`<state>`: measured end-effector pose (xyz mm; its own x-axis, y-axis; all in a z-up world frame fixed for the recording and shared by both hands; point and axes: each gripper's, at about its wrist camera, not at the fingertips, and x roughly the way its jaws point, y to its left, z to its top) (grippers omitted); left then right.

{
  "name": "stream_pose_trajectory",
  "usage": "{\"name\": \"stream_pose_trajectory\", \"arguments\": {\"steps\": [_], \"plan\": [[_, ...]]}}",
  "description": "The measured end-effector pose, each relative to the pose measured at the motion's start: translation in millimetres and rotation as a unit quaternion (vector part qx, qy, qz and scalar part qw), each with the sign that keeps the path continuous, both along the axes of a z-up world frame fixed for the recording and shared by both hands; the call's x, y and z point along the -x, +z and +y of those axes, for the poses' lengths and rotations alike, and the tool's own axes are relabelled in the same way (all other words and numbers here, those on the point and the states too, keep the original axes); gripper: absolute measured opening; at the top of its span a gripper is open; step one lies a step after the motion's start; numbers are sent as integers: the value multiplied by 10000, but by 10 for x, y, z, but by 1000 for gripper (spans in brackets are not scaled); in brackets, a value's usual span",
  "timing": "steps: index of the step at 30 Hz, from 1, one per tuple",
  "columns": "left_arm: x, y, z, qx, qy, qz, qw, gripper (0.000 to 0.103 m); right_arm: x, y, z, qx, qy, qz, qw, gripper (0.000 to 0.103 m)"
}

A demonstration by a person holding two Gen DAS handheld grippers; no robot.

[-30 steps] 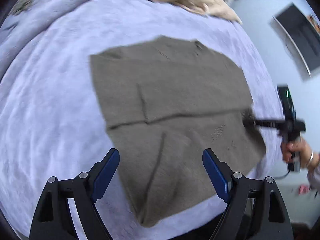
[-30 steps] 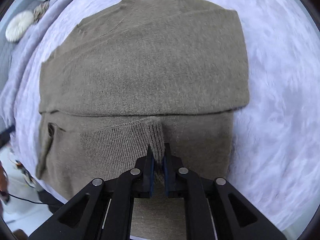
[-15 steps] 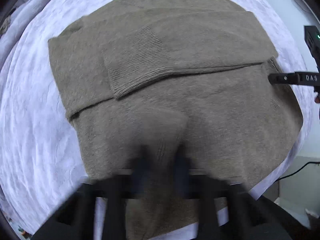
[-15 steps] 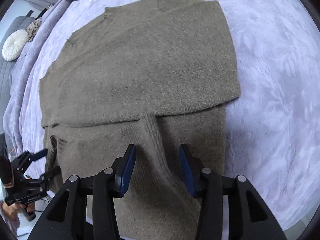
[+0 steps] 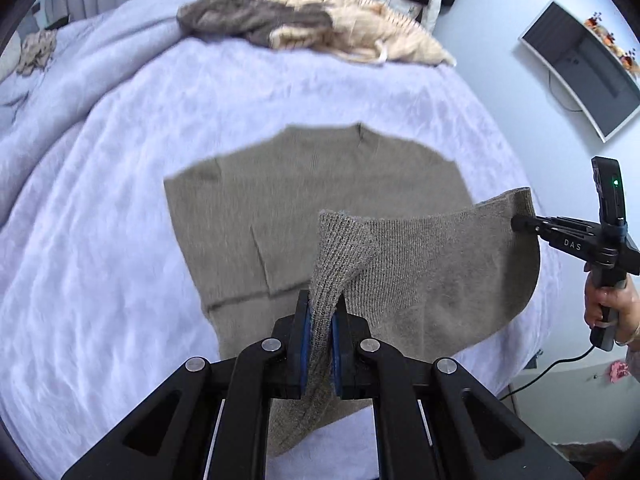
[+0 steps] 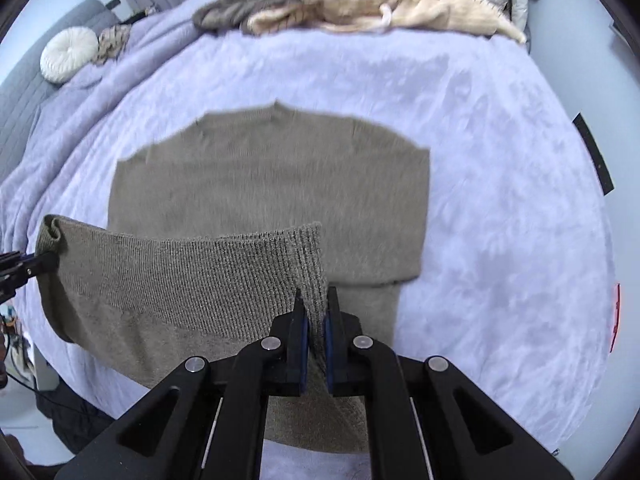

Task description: Fold small clothes

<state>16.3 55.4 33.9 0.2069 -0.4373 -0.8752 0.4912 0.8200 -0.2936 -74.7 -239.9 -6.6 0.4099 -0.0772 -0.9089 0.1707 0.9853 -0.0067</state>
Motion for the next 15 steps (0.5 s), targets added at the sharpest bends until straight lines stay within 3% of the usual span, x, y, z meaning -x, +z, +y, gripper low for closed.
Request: {"name": "stream_pose_trajectory", "arguments": {"steps": [3, 8, 11, 15], "plan": [[-210, 201, -59, 165, 19, -341, 9993, 9, -183, 242, 5, 168, 36, -343, 9993, 7], [-665, 139, -171, 164, 271, -541, 9980, 9, -590, 389, -37, 350, 111, -577, 9977, 7], [-927, -100, -254, 14, 452, -497, 9977, 9, -872, 259, -100, 338, 109, -505, 9981, 7], [-1217, -513, -354, -252, 672, -280, 9970, 9, -1271, -129, -151, 419, 177, -251, 9986, 7]]}}
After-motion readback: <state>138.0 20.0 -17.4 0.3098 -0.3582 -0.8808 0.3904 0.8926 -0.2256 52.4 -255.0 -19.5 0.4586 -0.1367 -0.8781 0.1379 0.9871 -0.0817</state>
